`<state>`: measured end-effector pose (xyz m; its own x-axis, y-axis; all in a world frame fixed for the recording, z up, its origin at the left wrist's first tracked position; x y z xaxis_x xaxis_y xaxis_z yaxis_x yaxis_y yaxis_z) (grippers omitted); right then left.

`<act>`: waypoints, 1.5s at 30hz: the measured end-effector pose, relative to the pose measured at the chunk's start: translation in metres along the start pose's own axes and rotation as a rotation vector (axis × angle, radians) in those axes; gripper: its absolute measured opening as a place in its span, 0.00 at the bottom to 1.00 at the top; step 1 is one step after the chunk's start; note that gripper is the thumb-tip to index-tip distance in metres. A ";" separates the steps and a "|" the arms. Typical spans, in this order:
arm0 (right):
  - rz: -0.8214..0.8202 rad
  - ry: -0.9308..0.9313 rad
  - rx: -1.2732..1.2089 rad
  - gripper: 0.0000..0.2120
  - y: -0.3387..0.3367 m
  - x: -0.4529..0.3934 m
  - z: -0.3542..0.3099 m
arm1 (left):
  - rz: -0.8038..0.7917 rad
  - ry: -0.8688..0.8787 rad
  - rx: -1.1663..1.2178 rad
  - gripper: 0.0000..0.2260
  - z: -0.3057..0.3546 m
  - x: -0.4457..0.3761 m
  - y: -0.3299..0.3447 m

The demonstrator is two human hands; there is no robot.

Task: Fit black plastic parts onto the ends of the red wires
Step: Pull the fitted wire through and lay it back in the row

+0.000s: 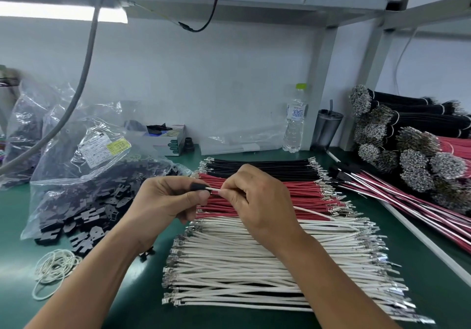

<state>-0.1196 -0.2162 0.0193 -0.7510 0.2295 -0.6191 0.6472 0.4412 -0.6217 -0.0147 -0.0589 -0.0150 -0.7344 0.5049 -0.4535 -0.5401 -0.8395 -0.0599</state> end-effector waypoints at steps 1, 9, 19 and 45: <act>0.004 -0.003 -0.001 0.07 0.001 0.000 0.000 | -0.014 -0.002 -0.007 0.09 0.001 0.001 0.001; 0.018 -0.037 0.011 0.07 0.003 0.003 -0.001 | -0.028 0.011 0.006 0.09 0.001 0.002 0.004; 0.144 -0.031 0.085 0.08 -0.035 -0.015 0.006 | 0.219 0.027 0.353 0.16 0.001 -0.006 -0.019; 0.138 0.412 0.678 0.09 -0.118 -0.028 0.166 | -0.106 -0.093 -1.461 0.12 -0.026 -0.014 -0.042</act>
<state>-0.1536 -0.4188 0.0300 -0.5608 0.6037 -0.5666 0.5765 -0.2064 -0.7906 0.0287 -0.0360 -0.0299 -0.7727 0.5392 -0.3350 0.2531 -0.2222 -0.9416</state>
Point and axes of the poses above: each hand's wrist, its own x-axis away from the middle knuckle, its own y-axis out of the palm, z = x × y, the point moved 5 cm from there along -x, towards the middle knuckle, and after that the axes turned 12 degrees about y, right-handed, at the moved point
